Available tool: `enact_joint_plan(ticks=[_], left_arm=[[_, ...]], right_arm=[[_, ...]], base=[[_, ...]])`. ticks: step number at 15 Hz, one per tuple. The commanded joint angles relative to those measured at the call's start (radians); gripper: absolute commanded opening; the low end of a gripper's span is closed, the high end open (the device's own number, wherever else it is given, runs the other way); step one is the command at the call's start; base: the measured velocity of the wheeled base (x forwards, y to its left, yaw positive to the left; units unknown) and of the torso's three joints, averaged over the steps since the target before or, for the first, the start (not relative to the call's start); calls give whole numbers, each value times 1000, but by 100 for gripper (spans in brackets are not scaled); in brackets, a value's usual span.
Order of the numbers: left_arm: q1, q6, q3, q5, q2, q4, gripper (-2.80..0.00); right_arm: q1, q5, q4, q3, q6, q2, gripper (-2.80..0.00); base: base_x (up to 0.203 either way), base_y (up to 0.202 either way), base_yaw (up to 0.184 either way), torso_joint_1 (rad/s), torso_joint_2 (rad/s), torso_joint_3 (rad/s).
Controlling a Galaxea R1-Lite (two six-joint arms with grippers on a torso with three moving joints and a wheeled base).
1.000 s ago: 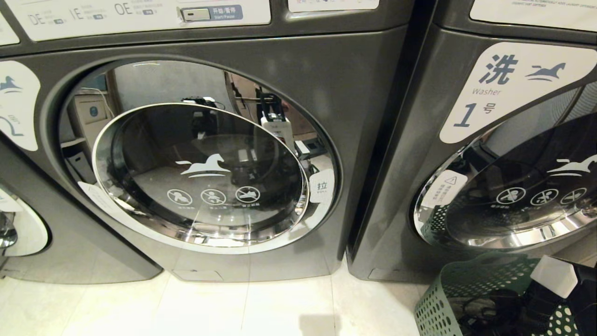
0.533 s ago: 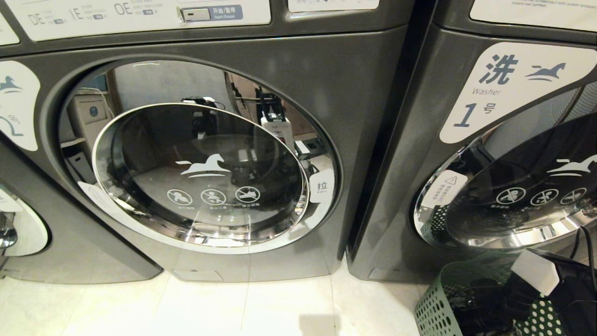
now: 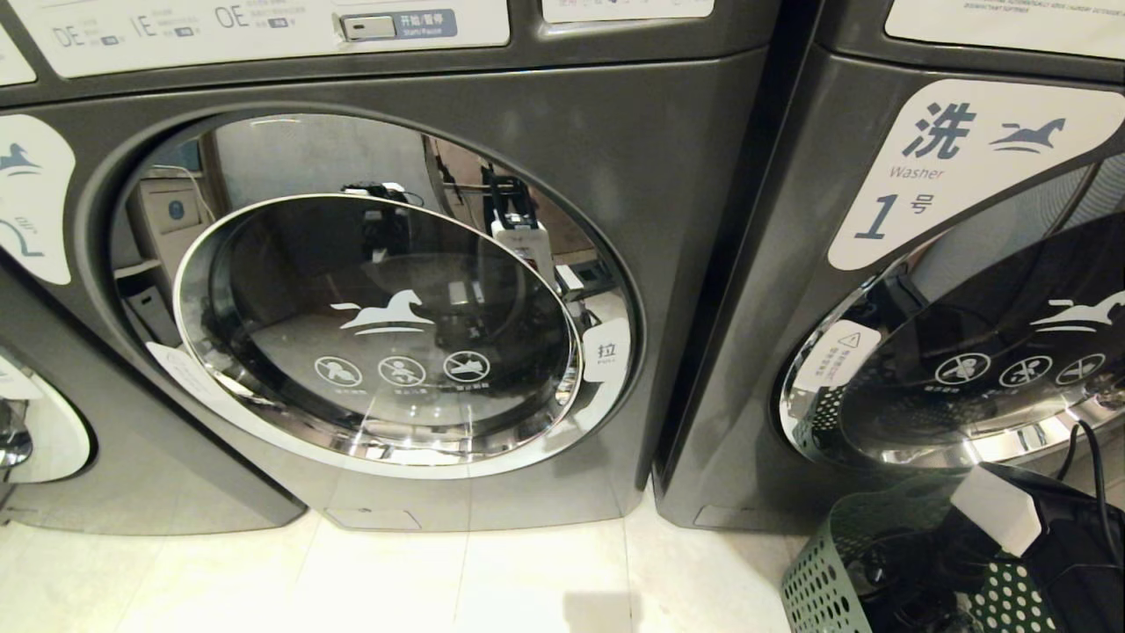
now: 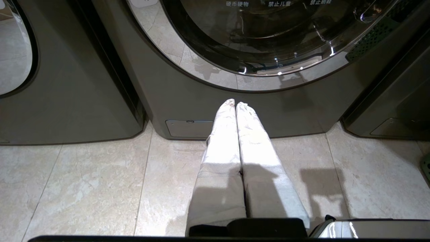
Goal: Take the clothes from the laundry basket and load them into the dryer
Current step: Take the clothes out of the basket
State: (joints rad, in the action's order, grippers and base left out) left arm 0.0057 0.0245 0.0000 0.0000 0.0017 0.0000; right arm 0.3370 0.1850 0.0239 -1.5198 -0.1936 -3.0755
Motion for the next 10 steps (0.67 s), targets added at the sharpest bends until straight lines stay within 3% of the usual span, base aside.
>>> enact_joint_plan(ticks=[1,4,6,10], left_arm=[[0,0,0,0,0,0,-280],[0,0,0,0,0,0,-280],[0,0,0,0,0,0,-280],[0,0,0,0,0,0,-280]], right_arm=[[1,-45,-3,51,61,-2,0],[5,-80,0,86,82,-2,0],[6,-158,8,77,107,-2,0],[7,-174,172,46,121,-2,0]], base=[[0,0,0,0,0,0],[0,0,0,0,0,0],[0,0,0,0,0,0],[0,0,0,0,0,0]])
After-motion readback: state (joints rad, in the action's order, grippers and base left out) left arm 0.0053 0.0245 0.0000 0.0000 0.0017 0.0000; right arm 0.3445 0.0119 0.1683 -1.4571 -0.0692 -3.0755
